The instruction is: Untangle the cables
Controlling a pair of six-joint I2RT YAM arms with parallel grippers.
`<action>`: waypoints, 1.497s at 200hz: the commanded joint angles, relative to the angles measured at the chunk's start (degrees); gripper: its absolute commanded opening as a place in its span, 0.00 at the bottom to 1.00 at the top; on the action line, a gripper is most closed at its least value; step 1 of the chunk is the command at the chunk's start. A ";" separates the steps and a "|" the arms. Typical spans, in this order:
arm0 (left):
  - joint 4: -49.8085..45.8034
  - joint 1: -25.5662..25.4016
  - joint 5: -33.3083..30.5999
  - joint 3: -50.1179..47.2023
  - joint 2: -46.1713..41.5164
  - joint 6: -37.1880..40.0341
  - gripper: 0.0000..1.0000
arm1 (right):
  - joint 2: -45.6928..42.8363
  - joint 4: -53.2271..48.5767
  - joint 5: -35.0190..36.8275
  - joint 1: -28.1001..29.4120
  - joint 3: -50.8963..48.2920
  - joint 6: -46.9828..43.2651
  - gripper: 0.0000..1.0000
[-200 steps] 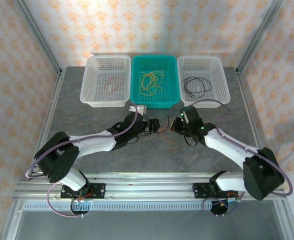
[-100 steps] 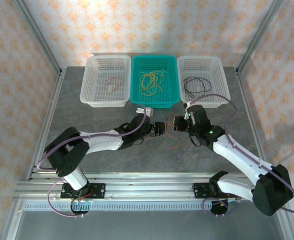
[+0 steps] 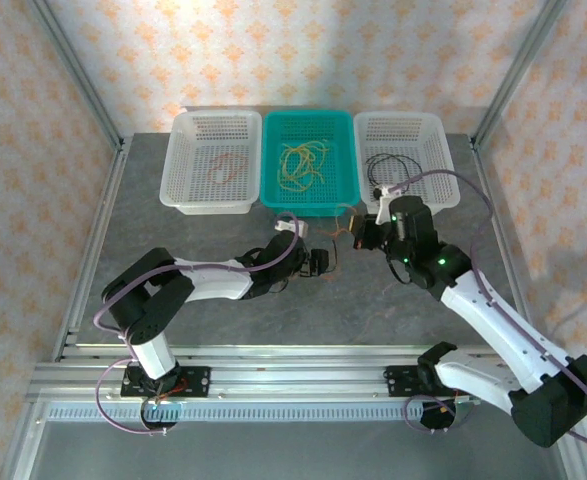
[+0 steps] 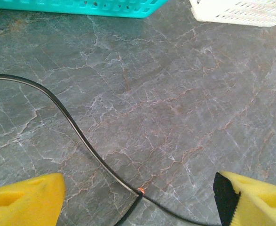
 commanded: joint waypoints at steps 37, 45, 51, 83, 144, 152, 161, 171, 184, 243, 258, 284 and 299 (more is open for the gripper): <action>1.71 -0.56 -0.89 1.52 3.30 1.74 0.84 | -2.72 -6.76 1.53 0.10 8.08 -4.41 0.00; 1.69 -0.56 -0.72 1.42 3.52 1.72 0.84 | -2.95 -7.21 2.58 0.11 8.93 -4.58 0.00; 1.81 -0.58 -0.57 1.18 3.45 1.60 0.84 | -2.92 -7.59 3.29 0.08 9.57 -4.68 0.00; 2.56 -0.57 -1.36 -0.81 0.08 1.30 0.84 | -2.98 -8.60 8.81 0.08 11.58 -4.92 0.00; -0.68 1.10 -4.09 -2.30 -17.13 4.69 0.82 | -3.86 -3.94 25.40 0.07 8.00 -5.52 0.00; -0.60 2.08 -2.84 -2.50 -18.98 4.80 0.82 | -4.02 -3.87 24.71 0.08 7.79 -6.56 0.00; -0.51 3.77 -0.89 -2.59 -20.80 4.93 0.82 | -3.97 -3.59 23.81 0.08 7.65 -7.90 0.00; -0.46 5.61 1.89 -2.58 -22.86 5.35 0.82 | -3.82 -3.53 22.05 0.08 7.73 -9.85 0.00; 0.73 8.39 7.76 -2.38 -25.39 6.94 0.82 | -3.54 -3.25 18.20 0.08 7.82 -12.66 0.00; -8.90 17.24 29.98 7.06 -28.04 21.19 0.80 | 2.46 -4.53 -0.59 -2.20 10.32 -23.36 0.00; -11.30 17.93 33.91 9.15 -27.45 24.13 0.79 | 3.94 -4.30 -6.79 -3.37 10.92 -25.46 0.00; -17.10 18.00 37.96 13.79 -25.13 28.24 0.79 | 6.81 -4.33 -16.89 -4.52 12.22 -29.36 0.00; -18.85 18.01 40.84 15.70 -23.71 29.25 0.77 | 8.65 -4.97 -21.56 -4.62 13.39 -30.69 0.00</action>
